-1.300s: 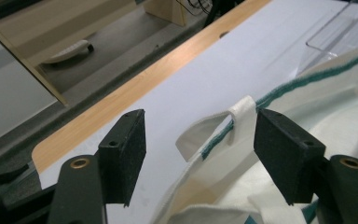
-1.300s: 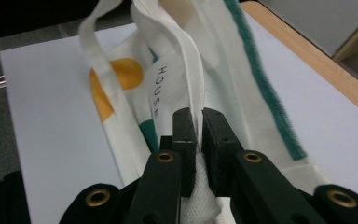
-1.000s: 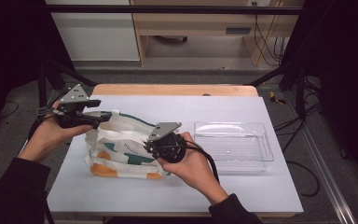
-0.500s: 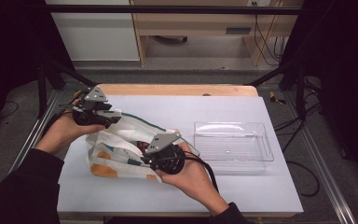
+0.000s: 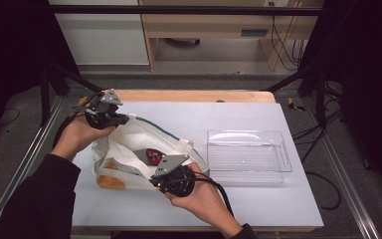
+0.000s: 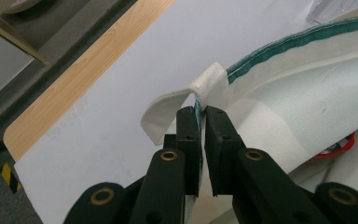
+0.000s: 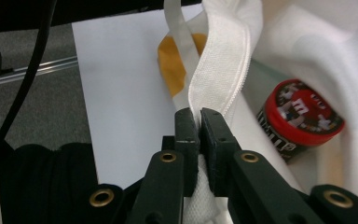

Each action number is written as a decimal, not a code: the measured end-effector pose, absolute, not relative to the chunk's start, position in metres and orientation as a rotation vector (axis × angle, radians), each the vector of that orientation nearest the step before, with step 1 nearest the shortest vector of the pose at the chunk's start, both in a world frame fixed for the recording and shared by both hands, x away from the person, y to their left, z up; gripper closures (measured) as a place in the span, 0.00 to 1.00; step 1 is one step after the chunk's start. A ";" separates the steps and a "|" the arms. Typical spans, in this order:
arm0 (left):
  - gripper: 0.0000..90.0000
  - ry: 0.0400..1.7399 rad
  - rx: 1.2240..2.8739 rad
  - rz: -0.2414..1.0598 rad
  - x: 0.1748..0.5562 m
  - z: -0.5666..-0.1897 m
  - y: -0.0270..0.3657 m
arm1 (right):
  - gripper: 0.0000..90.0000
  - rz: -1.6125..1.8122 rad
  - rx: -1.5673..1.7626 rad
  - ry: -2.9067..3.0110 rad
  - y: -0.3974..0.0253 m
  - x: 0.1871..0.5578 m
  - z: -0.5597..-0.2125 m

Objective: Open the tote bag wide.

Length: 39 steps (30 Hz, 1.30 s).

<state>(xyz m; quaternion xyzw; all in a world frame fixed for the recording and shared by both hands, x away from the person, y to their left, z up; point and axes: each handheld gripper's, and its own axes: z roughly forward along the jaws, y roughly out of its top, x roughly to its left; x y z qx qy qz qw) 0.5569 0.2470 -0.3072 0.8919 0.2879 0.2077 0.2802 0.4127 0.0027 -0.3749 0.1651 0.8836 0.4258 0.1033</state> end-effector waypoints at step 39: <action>0.98 0.797 2.216 0.689 0.573 -0.300 0.254 | 0.97 1.274 0.452 2.599 -0.004 0.385 -0.427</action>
